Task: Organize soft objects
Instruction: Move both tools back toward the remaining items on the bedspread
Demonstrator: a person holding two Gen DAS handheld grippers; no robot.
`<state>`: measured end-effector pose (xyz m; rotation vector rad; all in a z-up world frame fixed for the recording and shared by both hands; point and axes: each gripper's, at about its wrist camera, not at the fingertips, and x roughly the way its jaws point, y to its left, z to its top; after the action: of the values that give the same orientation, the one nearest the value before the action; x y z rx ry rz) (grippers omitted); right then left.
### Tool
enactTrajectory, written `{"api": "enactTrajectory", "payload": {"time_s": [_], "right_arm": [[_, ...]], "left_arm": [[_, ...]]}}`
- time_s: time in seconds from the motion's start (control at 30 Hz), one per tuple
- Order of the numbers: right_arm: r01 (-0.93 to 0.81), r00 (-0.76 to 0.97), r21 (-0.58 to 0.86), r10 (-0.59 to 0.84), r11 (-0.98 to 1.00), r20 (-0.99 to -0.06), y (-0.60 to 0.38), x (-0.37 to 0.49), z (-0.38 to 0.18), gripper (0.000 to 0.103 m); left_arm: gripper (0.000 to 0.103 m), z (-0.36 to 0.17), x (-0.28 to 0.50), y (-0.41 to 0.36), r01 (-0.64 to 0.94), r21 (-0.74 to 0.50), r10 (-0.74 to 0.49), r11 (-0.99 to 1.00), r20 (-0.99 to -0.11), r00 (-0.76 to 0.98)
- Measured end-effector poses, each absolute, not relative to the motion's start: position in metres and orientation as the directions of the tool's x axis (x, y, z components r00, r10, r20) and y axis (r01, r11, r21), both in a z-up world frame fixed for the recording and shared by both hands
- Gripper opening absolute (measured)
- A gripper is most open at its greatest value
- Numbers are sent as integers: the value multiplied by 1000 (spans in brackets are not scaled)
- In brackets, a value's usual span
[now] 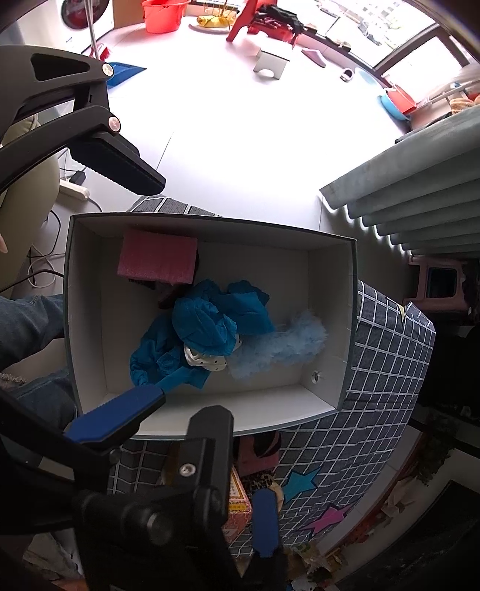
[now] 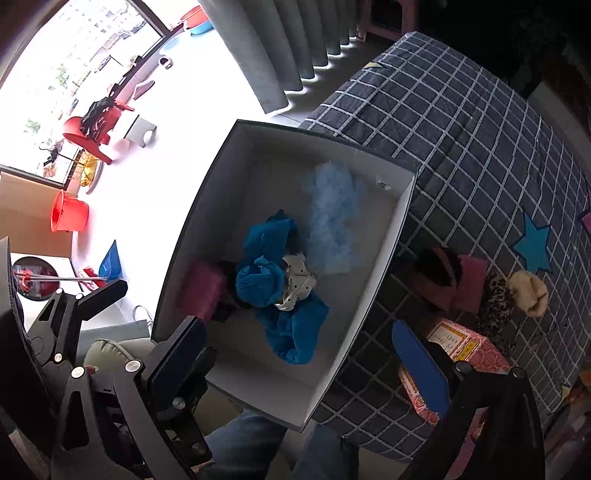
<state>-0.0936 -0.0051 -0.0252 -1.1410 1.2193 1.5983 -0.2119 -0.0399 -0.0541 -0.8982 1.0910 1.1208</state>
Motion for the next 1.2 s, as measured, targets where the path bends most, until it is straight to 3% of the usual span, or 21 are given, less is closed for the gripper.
{"api": "enactTrajectory", "payload": {"time_s": [0.63, 1.0, 1.2], "right_arm": [[-950, -293, 269, 158, -155, -943, -8, -58, -9, 102], [-942, -322, 334, 230, 17, -918, -12, 31, 6, 102], [-916, -287, 344, 266, 204, -920, -20, 115, -3, 102]], "left_arm": [[103, -47, -184, -30, -964, -58, 191, 259, -975, 110], [103, -19, -131, -7, -924, -153, 165, 351, -961, 222], [103, -17, -89, 17, -894, -214, 88, 394, -959, 268]]}}
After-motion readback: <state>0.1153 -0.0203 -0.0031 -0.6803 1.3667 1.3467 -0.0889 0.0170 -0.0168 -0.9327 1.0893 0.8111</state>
